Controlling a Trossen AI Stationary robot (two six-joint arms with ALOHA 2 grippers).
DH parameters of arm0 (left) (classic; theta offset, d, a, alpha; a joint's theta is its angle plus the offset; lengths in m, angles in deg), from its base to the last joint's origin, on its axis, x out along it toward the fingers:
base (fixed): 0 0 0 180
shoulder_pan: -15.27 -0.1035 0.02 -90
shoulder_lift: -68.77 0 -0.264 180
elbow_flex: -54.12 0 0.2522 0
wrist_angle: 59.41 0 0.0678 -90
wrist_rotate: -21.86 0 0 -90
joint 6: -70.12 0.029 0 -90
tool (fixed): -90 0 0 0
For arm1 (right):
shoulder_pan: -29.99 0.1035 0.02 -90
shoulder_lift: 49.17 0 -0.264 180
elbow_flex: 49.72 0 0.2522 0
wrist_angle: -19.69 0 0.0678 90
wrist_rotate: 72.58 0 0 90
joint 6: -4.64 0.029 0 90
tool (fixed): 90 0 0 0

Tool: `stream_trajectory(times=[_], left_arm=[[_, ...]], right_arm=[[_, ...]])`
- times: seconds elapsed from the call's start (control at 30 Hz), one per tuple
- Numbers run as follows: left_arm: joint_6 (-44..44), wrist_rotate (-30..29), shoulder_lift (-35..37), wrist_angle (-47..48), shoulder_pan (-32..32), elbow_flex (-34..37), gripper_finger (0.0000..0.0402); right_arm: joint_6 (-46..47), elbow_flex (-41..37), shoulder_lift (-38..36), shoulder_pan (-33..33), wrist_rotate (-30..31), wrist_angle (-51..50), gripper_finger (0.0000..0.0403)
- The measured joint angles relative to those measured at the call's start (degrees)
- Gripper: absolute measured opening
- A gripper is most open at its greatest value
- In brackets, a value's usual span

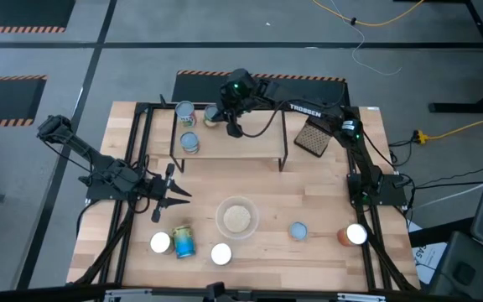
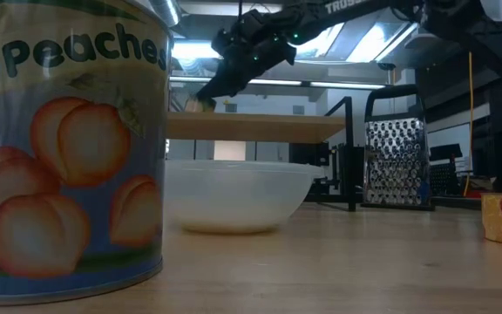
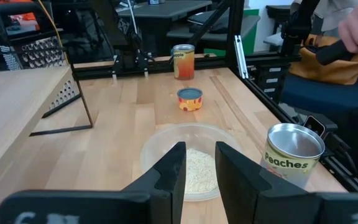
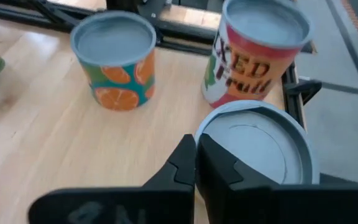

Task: Pick and place cans onto a shelf
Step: Put the canned peaches on the shelf

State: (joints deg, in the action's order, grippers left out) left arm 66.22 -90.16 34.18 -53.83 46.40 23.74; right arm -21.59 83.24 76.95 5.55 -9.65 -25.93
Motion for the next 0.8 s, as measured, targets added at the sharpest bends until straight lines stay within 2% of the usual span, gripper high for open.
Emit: stream_trajectory(times=[0.8], left_arm=[[0.0, 0.0, 0.0, 0.0, 0.0, 0.0, 0.0079]], right_arm=[[0.2, 0.0, 0.0, -0.2, 0.5, -0.8, 0.0034]])
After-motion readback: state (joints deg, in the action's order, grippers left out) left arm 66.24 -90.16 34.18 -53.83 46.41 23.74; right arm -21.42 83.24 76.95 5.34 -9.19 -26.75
